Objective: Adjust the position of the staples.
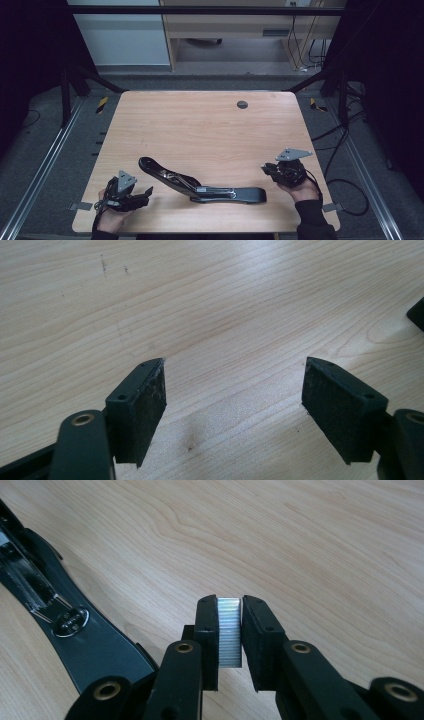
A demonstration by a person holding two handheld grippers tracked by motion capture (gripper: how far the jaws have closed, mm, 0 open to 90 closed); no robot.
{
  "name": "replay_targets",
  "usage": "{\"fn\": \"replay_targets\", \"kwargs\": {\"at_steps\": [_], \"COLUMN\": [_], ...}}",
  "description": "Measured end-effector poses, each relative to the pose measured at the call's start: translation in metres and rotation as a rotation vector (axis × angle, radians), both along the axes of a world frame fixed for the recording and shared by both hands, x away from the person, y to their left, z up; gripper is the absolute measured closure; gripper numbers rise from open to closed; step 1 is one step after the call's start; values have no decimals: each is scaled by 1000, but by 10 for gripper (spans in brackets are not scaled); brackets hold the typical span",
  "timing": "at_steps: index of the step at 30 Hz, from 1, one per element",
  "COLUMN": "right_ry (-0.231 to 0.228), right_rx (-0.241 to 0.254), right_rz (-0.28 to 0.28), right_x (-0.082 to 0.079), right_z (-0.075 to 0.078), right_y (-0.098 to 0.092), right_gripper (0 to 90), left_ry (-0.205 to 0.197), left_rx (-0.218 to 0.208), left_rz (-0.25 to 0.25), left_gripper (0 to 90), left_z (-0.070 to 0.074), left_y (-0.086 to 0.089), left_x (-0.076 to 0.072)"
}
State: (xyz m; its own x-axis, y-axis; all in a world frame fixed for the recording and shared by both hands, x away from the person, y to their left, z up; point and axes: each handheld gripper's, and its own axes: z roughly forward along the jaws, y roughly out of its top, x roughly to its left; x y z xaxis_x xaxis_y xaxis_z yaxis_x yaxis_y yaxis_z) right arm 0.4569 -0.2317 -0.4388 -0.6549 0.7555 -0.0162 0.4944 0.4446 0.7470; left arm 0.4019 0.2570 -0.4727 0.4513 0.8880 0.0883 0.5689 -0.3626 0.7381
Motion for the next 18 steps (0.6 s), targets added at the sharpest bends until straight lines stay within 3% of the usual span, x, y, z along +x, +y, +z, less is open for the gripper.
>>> {"fn": "replay_targets", "kwargs": {"at_steps": [18], "right_ry": [-3], "right_rx": [0], "right_rz": [133], "right_x": [3], "right_z": [15], "right_y": [25], "right_gripper": [780], "left_ry": [4], "left_rx": [-2], "left_rz": [1], "left_gripper": [251], "left_z": [-1], "left_y": [0], "left_x": [0]}}
